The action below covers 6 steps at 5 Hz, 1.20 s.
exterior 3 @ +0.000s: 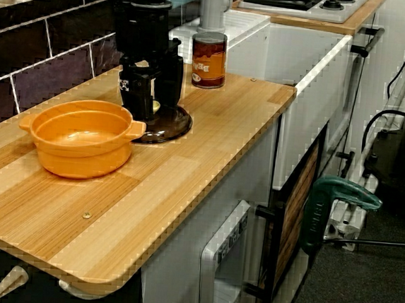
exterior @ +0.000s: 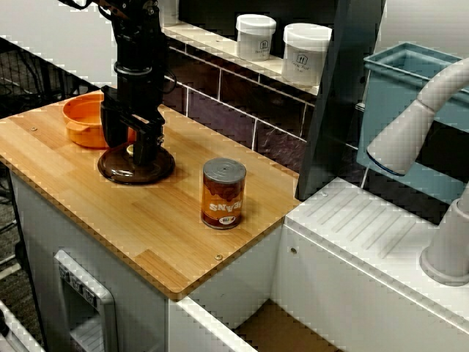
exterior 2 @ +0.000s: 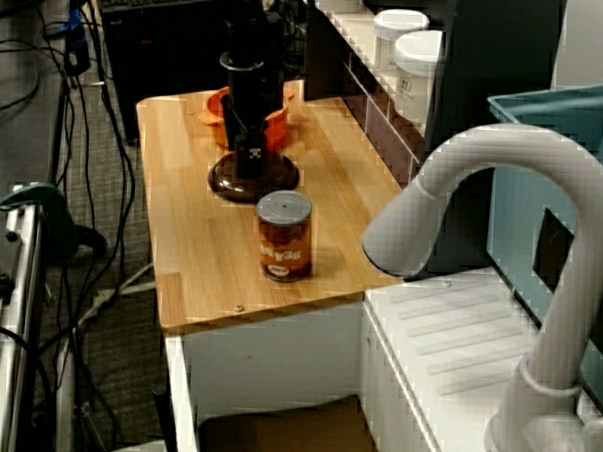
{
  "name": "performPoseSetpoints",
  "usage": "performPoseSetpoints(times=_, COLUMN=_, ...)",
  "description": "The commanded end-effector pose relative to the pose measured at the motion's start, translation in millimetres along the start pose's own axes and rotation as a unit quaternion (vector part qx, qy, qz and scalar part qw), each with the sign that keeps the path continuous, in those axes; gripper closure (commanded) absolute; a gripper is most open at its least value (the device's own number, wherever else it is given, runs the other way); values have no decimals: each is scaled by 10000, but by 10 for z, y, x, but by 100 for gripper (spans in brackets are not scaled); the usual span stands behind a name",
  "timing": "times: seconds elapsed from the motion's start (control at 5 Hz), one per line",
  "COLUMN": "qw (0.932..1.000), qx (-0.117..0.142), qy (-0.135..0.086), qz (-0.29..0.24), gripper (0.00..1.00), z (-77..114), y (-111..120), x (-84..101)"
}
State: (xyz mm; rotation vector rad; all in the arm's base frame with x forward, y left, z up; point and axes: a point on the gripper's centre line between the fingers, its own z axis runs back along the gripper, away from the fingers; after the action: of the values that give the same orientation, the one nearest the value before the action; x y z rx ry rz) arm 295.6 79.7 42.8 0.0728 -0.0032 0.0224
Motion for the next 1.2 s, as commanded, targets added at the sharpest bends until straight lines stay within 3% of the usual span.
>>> performPoseSetpoints(times=0.0, qw=9996, qx=22, qy=-257, qz=74, gripper=100, z=68, y=41, x=-121)
performPoseSetpoints(times=0.4, qw=9994, qx=25, qy=-322, qz=93, gripper=100, z=60, y=35, x=-184)
performPoseSetpoints(times=0.6, qw=9992, qx=-77, qy=-373, qz=105, gripper=100, z=184, y=64, x=-217)
performPoseSetpoints(times=1.0, qw=9961, qx=-504, qy=-606, qz=384, gripper=100, z=609, y=297, x=-240)
